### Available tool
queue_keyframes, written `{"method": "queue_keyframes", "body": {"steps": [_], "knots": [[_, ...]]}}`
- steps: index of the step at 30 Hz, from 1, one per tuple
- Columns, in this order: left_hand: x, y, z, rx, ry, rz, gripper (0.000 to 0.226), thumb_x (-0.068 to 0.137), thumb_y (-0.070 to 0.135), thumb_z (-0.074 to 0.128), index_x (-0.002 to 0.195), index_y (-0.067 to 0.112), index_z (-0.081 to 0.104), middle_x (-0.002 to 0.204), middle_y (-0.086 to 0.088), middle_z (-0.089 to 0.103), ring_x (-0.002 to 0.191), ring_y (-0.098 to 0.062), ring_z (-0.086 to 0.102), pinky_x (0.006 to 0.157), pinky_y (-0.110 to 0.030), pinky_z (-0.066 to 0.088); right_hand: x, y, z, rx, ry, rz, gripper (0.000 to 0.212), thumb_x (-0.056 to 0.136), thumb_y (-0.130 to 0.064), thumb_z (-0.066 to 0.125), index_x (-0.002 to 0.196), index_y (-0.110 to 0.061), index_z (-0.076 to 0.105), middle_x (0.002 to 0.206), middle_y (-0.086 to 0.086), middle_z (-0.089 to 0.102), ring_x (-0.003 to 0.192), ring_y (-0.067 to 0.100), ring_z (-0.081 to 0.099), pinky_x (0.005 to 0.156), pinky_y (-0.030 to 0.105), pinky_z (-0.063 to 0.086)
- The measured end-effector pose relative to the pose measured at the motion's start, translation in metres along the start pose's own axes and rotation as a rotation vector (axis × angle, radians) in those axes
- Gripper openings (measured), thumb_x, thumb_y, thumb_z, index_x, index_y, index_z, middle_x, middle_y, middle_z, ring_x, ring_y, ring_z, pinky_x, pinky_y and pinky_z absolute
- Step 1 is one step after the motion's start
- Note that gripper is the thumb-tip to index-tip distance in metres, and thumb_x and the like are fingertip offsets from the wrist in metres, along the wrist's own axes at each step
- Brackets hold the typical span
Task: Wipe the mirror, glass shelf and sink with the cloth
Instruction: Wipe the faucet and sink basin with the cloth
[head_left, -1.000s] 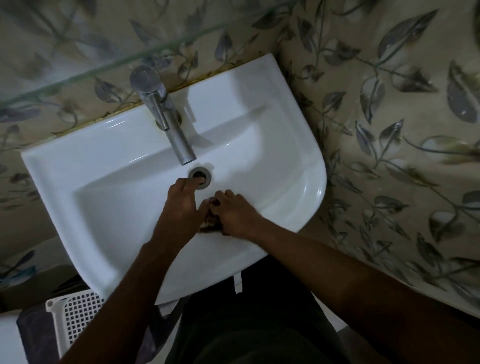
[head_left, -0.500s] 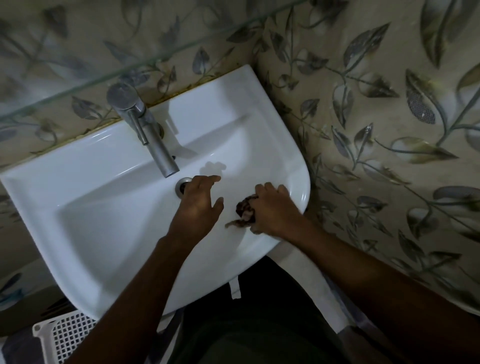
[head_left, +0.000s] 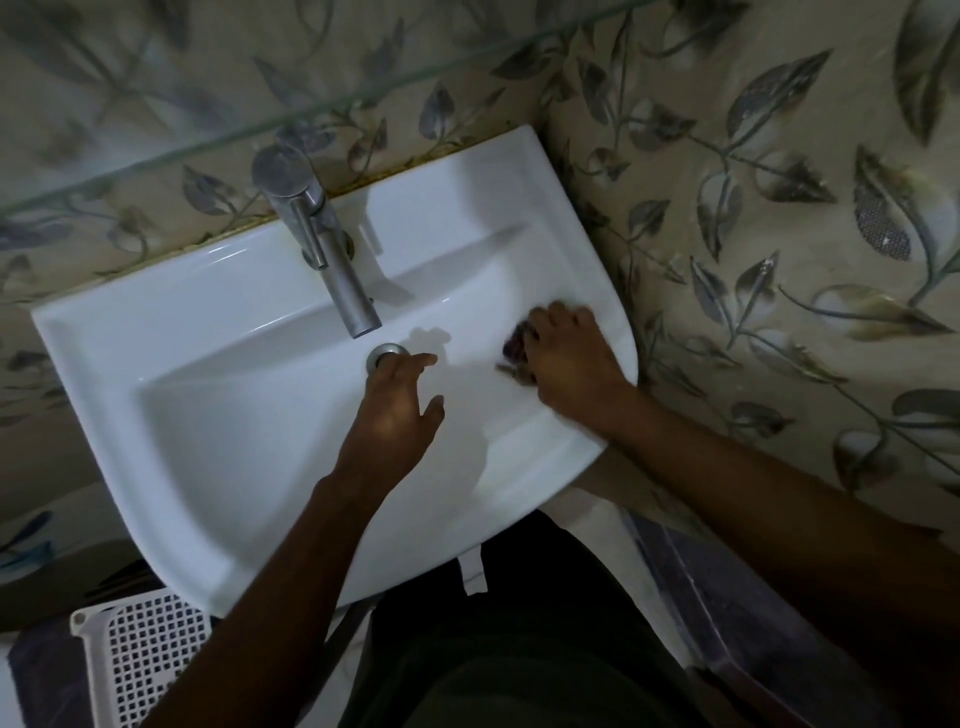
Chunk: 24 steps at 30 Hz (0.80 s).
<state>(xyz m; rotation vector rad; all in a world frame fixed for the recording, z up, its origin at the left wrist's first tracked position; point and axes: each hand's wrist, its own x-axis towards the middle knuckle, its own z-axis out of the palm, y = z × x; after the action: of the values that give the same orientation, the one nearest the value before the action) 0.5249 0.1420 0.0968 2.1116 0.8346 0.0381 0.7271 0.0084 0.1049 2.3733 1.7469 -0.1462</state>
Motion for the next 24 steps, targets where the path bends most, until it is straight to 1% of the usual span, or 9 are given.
{"method": "queue_keyframes", "body": {"steps": [3, 6, 10, 12, 14, 16, 18, 21, 24], "knots": [[-0.003, -0.006, -0.002, -0.017, 0.013, -0.022, 0.048, 0.087, 0.018, 0.070, 0.133, 0.017, 0.054, 0.136, -0.006, 0.051, 0.125, -0.026, 0.051, 0.102, -0.048, 0.047, -0.034, -0.028, 0.009, 0.132, -0.198, -0.002, 0.031, 0.077, -0.028, 0.052, 0.089, -0.008, 0.073, 0.109, 0.013, 0.063, 0.100, 0.036, 0.054, 0.081, 0.043, 0.039], [-0.006, -0.006, -0.004, -0.002, 0.020, -0.052, 0.049, 0.088, 0.018, 0.070, 0.134, 0.015, 0.054, 0.138, -0.008, 0.051, 0.127, -0.027, 0.048, 0.104, -0.047, 0.045, -0.026, -0.026, 0.013, 0.168, -0.370, 0.036, 0.031, 0.078, -0.034, 0.068, 0.102, -0.015, 0.070, 0.115, 0.006, 0.055, 0.110, 0.031, 0.047, 0.087, 0.042, 0.033], [-0.012, -0.008, -0.010, 0.013, 0.005, -0.106, 0.048, 0.090, 0.020, 0.067, 0.136, 0.016, 0.051, 0.139, -0.008, 0.049, 0.124, -0.028, 0.048, 0.104, -0.045, 0.044, 0.016, -0.010, 0.016, -0.015, -0.221, -0.007, 0.065, 0.064, -0.050, 0.080, 0.114, -0.011, 0.067, 0.116, 0.017, 0.057, 0.102, 0.038, 0.053, 0.082, 0.048, 0.043], [-0.016, -0.010, -0.012, 0.019, 0.003, -0.113, 0.049, 0.091, 0.021, 0.067, 0.136, 0.016, 0.051, 0.139, -0.008, 0.049, 0.123, -0.028, 0.047, 0.102, -0.044, 0.044, 0.033, -0.016, 0.020, -0.036, -0.297, 0.040, 0.086, 0.068, -0.060, 0.074, 0.135, -0.010, 0.051, 0.134, 0.017, 0.047, 0.115, 0.039, 0.046, 0.091, 0.048, 0.039], [-0.020, -0.012, -0.013, 0.038, -0.001, -0.116, 0.049, 0.091, 0.021, 0.067, 0.136, 0.014, 0.051, 0.137, -0.009, 0.050, 0.122, -0.027, 0.047, 0.101, -0.043, 0.044, 0.042, -0.037, 0.026, 0.026, -0.304, 0.131, 0.094, 0.066, -0.063, 0.077, 0.138, -0.010, 0.047, 0.138, 0.015, 0.044, 0.119, 0.037, 0.043, 0.095, 0.047, 0.039], [-0.024, -0.015, -0.015, 0.055, 0.001, -0.130, 0.048, 0.091, 0.021, 0.066, 0.135, 0.013, 0.051, 0.133, -0.009, 0.051, 0.121, -0.027, 0.046, 0.100, -0.042, 0.045, 0.038, -0.065, 0.036, 0.133, -0.285, 0.144, 0.082, 0.068, -0.046, 0.084, 0.135, -0.010, 0.054, 0.137, 0.017, 0.048, 0.118, 0.039, 0.047, 0.091, 0.044, 0.045], [-0.028, -0.020, -0.017, 0.041, 0.010, -0.141, 0.047, 0.091, 0.021, 0.066, 0.135, 0.013, 0.051, 0.129, -0.008, 0.051, 0.119, -0.026, 0.047, 0.099, -0.042, 0.045, 0.022, -0.095, 0.041, 0.289, -0.265, 0.019, 0.056, 0.080, -0.032, 0.075, 0.130, -0.012, 0.061, 0.134, 0.017, 0.050, 0.115, 0.038, 0.049, 0.087, 0.042, 0.046], [-0.034, -0.029, -0.023, 0.016, 0.022, -0.148, 0.048, 0.091, 0.021, 0.065, 0.137, 0.016, 0.051, 0.130, -0.006, 0.050, 0.120, -0.024, 0.046, 0.101, -0.042, 0.045, -0.001, -0.112, 0.034, 0.529, -0.453, -0.177, 0.038, 0.089, -0.039, 0.063, 0.119, -0.015, 0.066, 0.119, 0.010, 0.053, 0.107, 0.031, 0.050, 0.083, 0.040, 0.044], [-0.037, -0.037, -0.030, 0.004, 0.041, -0.157, 0.048, 0.091, 0.021, 0.065, 0.137, 0.017, 0.051, 0.132, -0.007, 0.050, 0.123, -0.024, 0.046, 0.102, -0.042, 0.045, 0.007, -0.091, 0.020, 0.567, -0.544, -0.003, 0.045, 0.076, -0.043, 0.072, 0.107, -0.013, 0.061, 0.110, 0.008, 0.053, 0.100, 0.030, 0.055, 0.084, 0.040, 0.048]]}}
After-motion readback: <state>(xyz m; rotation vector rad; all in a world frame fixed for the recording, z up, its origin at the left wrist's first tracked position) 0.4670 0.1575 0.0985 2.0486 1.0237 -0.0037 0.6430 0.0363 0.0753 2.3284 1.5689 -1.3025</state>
